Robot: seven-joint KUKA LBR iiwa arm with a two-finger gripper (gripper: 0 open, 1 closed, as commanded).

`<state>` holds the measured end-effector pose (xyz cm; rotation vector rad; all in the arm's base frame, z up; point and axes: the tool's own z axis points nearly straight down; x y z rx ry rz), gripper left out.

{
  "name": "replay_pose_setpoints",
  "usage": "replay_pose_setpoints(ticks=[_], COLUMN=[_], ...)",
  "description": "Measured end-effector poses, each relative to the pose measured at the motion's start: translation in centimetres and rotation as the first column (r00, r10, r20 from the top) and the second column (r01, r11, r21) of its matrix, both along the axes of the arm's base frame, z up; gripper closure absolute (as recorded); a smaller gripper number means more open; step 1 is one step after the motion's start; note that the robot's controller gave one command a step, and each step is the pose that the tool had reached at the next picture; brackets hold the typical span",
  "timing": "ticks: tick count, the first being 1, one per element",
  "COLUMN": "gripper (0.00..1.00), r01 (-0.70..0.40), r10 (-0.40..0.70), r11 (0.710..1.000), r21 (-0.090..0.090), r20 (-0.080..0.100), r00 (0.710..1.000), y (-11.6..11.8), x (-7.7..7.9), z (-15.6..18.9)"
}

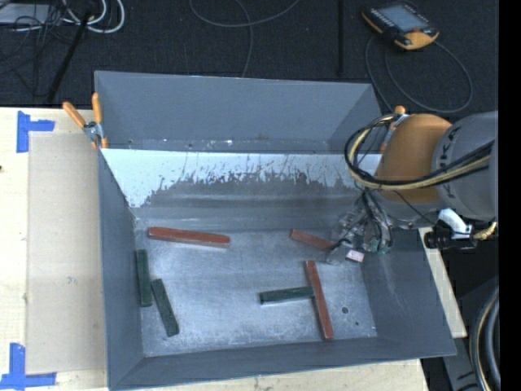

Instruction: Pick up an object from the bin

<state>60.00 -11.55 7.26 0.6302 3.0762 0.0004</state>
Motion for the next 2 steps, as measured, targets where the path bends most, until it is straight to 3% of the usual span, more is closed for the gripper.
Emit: replay_pose_setpoints(ticks=[1, 2], gripper=[1.00, 1.00], r01=[-0.001, -0.031], r10=[0.001, 0.031], r11=[1.000, 1.000], r21=[0.000, 0.000], r20=[0.000, 0.000], r00=[1.000, 1.000], y=[0.0, 2.1], x=[0.0, -0.3], z=[0.0, 13.6])
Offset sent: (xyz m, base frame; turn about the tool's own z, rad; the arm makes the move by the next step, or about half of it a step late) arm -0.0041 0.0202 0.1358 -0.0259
